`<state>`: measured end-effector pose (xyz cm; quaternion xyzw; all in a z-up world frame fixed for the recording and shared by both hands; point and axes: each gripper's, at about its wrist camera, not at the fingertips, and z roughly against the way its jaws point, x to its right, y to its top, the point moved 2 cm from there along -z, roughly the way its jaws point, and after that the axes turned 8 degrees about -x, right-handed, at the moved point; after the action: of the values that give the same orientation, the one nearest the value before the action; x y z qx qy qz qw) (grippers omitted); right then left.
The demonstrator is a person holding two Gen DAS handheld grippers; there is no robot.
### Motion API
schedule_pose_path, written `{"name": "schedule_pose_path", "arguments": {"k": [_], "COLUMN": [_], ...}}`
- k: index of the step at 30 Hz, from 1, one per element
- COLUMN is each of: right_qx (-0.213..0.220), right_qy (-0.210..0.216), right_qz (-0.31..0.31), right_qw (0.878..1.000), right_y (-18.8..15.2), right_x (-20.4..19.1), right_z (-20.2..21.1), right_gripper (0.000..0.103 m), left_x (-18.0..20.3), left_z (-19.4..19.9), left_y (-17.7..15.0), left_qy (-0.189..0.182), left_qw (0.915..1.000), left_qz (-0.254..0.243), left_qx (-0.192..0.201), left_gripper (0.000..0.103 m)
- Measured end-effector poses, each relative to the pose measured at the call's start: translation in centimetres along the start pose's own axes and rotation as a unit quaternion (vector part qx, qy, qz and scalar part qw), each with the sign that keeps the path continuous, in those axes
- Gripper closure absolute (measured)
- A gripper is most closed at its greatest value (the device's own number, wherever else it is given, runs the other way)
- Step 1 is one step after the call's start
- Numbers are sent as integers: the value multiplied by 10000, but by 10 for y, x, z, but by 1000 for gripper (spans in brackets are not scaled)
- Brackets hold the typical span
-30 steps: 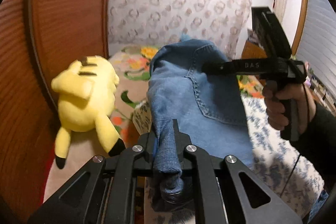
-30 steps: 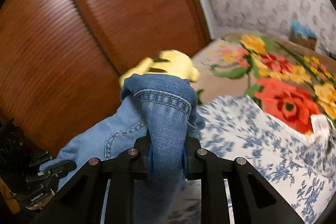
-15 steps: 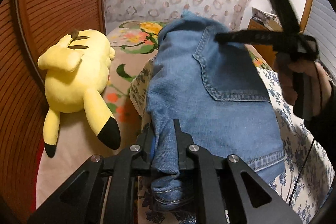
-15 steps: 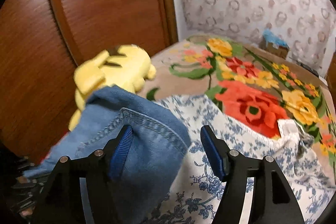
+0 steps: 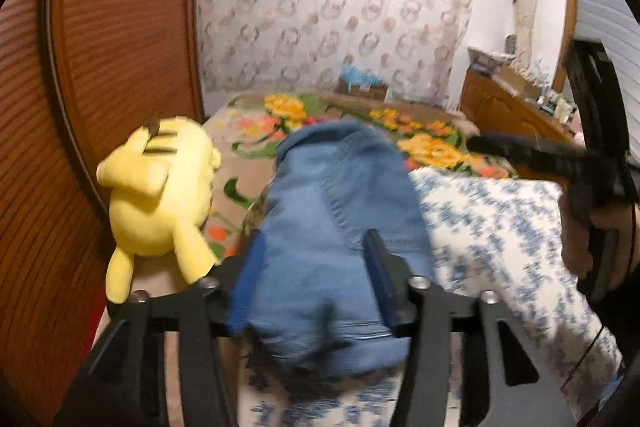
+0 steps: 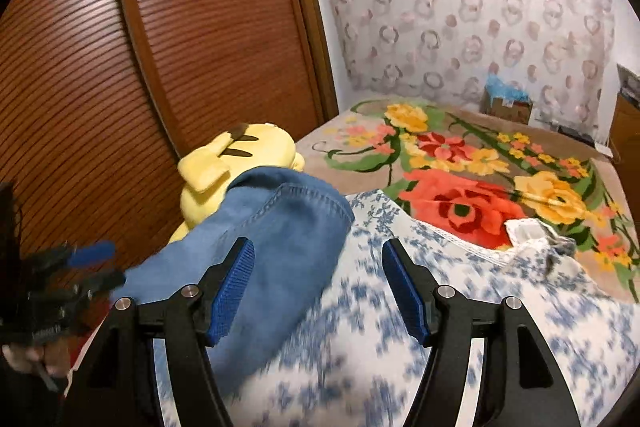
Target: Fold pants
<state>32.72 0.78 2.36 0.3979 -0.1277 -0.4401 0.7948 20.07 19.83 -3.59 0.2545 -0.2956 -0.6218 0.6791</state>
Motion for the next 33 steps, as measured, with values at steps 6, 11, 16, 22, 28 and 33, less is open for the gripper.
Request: {"name": "schedule_pose_path", "arguments": {"k": [6, 11, 16, 22, 28, 33], "right_qx": [239, 504, 726, 1138, 1393, 1532], "right_qy": [-239, -444, -820, -1140, -1433, -1724], "right_qz": [-31, -197, -328, -571, -686, -767], "right_qw": [9994, 9975, 9934, 9853, 9774, 9700], "right_y": [-52, -89, -120, -150, -180, -200], "right_x": [2, 0, -4, -13, -29, -44], "right_z": [67, 121, 167, 228, 263, 279], "right_gripper": [35, 34, 34, 32, 32, 31], "left_x": [43, 81, 116, 152, 172, 184], "left_z": [34, 53, 76, 107, 133, 146], "left_y": [5, 1, -4, -13, -22, -31], "left_qy": [-67, -246, -342, -248, -205, -246], "left_qw": [9988, 9973, 9948, 9919, 9913, 9907], "left_qz": [-271, -412, -560, -766, -745, -752], "left_qx": [410, 561, 773, 980, 1068, 1105], "left_gripper": [22, 18, 18, 18, 18, 18]}}
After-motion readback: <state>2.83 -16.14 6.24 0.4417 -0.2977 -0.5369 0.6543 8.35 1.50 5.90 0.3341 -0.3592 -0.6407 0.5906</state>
